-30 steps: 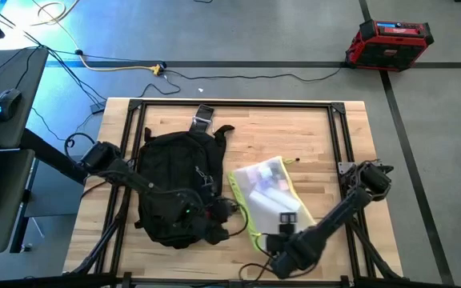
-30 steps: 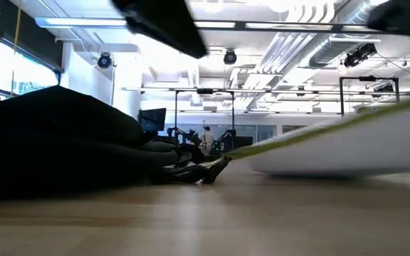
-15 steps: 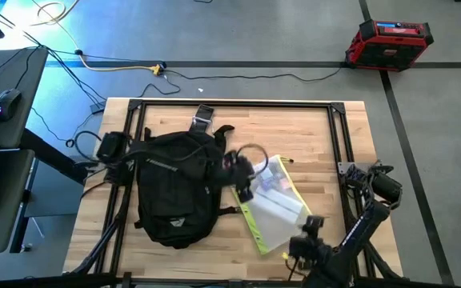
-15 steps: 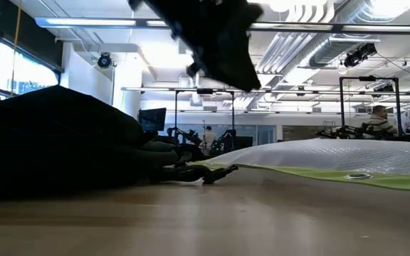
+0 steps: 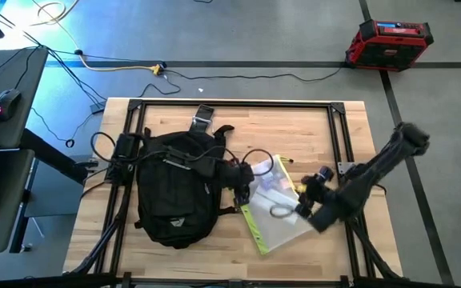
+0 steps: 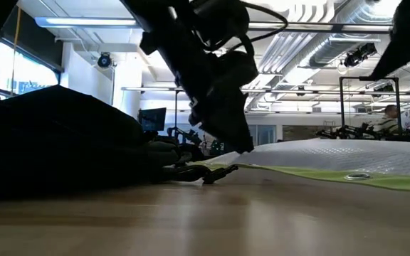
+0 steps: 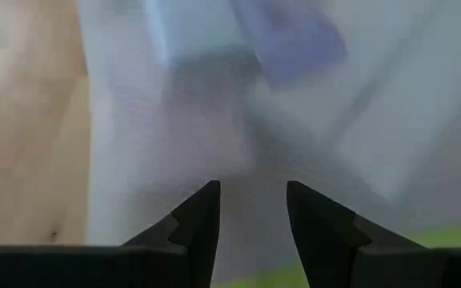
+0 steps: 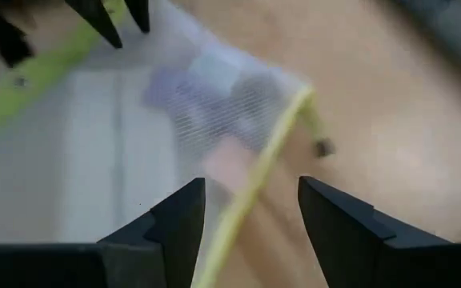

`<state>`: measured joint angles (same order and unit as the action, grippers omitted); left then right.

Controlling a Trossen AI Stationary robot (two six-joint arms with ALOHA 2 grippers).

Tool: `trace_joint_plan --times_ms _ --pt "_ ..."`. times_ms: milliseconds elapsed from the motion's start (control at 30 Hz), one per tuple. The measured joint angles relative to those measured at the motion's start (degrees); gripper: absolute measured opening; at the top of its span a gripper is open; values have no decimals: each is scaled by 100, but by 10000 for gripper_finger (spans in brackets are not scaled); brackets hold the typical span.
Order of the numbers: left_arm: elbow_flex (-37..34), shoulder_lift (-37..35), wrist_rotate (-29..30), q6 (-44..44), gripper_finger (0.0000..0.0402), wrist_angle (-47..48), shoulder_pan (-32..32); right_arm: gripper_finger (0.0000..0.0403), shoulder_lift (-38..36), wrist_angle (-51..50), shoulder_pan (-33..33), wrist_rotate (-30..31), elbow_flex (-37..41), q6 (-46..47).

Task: Unpack backpack
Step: Open the green zip bag

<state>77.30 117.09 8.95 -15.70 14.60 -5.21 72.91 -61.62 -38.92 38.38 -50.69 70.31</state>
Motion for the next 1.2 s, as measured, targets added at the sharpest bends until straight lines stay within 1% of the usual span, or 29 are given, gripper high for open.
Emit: trace_joint_plan --times_ms 100,233,300,400,467,533,667,800,933,1000,1200 --pt "-2 44 153 0 127 268 -98 188 -1041 1076 758 -630 887 -312" --pt "4 217 229 -7 127 240 -135 195 -2051 2384 1874 -1505 1898 -856" --pt "6 319 208 -9 127 225 -141 204 -2338 3033 2392 -1977 2298 -1062" --pt "22 403 173 -13 127 273 -142 225 -2437 3403 3099 -2468 2736 -1220" --pt "31 467 174 -13 127 283 -142 241 -2397 3575 3481 -2720 2871 -1308" --pt "28 475 156 -13 127 309 -142 255 -2260 3528 3789 -2884 2975 -1440" --pt "20 470 140 -13 127 281 -142 270 -2004 4057 4166 -3374 2996 -1797" --pt "15 468 124 -15 127 291 -144 268 -1591 4636 4340 -3991 2997 -1946" --pt "11 473 122 -61 127 274 -164 264 -1030 4700 4454 -4071 3005 -2020" --pt "10 475 125 -61 127 258 -181 264 -758 4852 4492 -4219 3005 -2118" --pt "4 475 124 -59 127 170 -192 259 -104 5979 4505 -4872 2998 -2433"
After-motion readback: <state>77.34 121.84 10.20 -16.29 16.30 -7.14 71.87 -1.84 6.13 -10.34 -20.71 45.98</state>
